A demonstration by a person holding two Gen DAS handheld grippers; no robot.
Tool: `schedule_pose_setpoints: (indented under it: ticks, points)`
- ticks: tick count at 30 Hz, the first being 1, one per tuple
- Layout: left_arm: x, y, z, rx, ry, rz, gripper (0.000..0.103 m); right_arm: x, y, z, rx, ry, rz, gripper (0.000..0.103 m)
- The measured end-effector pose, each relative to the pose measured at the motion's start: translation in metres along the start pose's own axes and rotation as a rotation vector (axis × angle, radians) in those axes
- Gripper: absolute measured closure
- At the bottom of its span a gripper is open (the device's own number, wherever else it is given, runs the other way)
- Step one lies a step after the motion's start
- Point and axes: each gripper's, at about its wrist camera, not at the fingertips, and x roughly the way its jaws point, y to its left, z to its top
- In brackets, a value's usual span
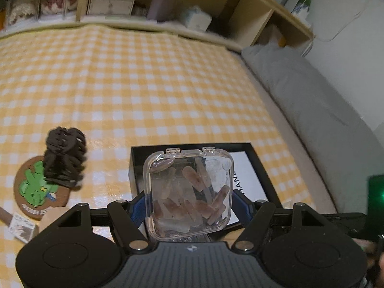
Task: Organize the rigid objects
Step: 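Carry the pink-item case into the black tray box and release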
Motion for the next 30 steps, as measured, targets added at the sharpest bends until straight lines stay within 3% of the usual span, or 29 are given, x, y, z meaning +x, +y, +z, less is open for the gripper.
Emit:
schedule_pose_setpoints:
  ticks: [4,11,13,17,30]
  points:
    - [0.025,-0.003,0.008,-0.016,0.062,0.014,0.031,0.0,0.0,0.0,0.002,0.0,0.001,0.098]
    - [0.05,-0.007,0.011,-0.036,0.083,0.078,0.031,0.0,0.0,0.0,0.001,0.0,0.003,0.098]
    - [0.05,-0.007,0.012,-0.034,0.071,0.089,0.03,0.0,0.0,0.0,0.002,-0.001,0.004,0.098]
    - [0.049,-0.005,0.013,-0.043,0.071,0.08,0.015,-0.001,-0.001,0.001,0.001,-0.001,0.006,0.098]
    - [0.03,-0.013,0.008,-0.012,0.082,0.081,0.013,0.0,-0.001,0.001,-0.002,-0.001,0.008,0.098]
